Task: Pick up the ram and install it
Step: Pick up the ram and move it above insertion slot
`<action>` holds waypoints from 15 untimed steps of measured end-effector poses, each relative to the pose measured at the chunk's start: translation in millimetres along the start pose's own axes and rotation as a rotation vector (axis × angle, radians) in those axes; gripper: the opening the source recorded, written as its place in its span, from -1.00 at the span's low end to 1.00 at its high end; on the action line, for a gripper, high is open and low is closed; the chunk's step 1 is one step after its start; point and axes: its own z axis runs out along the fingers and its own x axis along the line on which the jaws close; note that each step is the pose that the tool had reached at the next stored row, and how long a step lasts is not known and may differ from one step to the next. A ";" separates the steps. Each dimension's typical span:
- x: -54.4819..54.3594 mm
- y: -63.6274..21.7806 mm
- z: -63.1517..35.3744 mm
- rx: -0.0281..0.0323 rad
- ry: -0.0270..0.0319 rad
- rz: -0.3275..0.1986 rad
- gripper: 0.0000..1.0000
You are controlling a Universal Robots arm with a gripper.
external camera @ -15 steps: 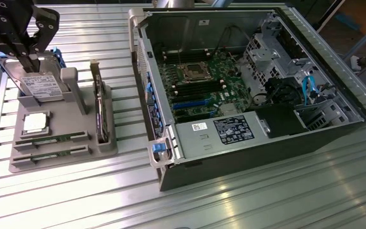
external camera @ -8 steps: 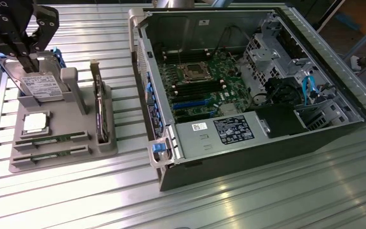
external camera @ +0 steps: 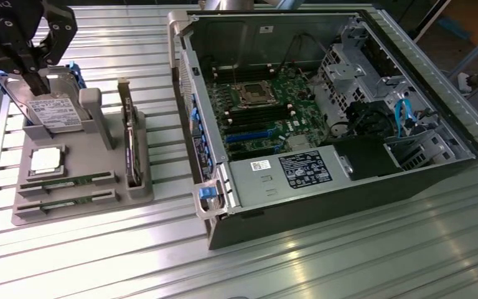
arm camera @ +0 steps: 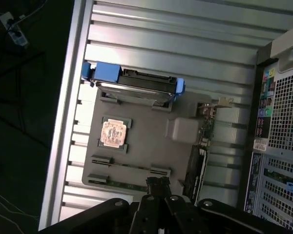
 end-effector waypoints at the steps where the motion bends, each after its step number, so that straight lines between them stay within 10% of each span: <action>1: 0.0 0.0 0.0 -0.0003 0.0008 -0.018 -0.79; 15: 0.0 -0.2 0.0 -0.0034 0.0081 -0.195 -0.79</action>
